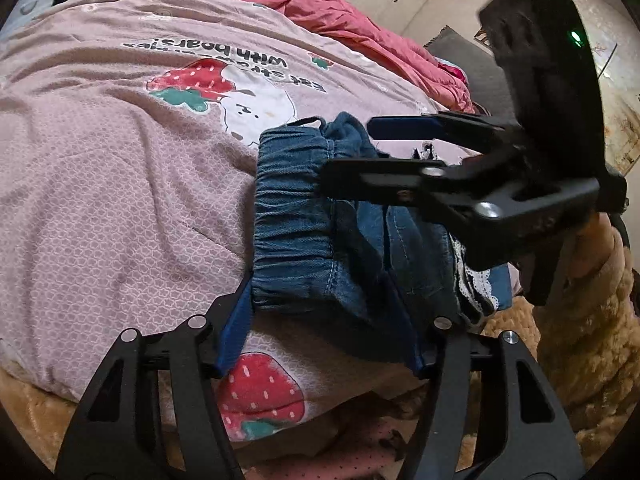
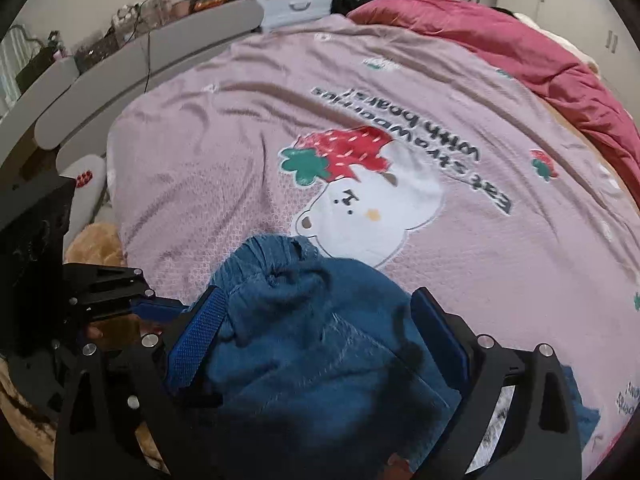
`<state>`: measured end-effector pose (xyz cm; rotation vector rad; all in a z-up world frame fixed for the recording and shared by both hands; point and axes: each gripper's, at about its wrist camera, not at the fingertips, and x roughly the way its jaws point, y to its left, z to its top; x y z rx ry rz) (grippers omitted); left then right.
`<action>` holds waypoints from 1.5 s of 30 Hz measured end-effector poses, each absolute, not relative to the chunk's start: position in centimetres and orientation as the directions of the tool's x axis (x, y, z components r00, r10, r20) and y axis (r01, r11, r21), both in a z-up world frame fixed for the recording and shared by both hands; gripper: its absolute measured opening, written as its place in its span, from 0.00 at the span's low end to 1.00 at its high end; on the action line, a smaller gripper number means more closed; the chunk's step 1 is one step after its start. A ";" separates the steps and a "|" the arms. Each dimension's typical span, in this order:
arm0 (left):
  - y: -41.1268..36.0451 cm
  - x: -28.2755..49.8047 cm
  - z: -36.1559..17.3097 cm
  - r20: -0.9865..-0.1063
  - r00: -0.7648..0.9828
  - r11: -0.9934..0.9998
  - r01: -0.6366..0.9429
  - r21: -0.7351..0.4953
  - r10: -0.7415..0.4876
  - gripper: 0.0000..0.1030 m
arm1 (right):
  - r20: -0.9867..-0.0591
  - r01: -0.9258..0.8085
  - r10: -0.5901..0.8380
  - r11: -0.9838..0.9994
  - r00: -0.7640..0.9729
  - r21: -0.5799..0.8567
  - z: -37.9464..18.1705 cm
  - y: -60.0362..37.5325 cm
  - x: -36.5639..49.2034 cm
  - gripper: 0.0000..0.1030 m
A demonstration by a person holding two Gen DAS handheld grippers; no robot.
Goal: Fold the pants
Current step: 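Grasp the elastic waistband with the left gripper and lift the pants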
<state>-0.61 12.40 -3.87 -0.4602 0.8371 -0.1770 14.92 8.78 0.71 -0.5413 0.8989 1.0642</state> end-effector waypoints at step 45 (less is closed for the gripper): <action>1.0 5.9 1.4 -0.586 0.632 0.815 0.133 -0.564 -0.508 0.70 | -0.521 -0.836 0.845 0.370 0.121 0.406 5.7 -9.7 19.7 0.32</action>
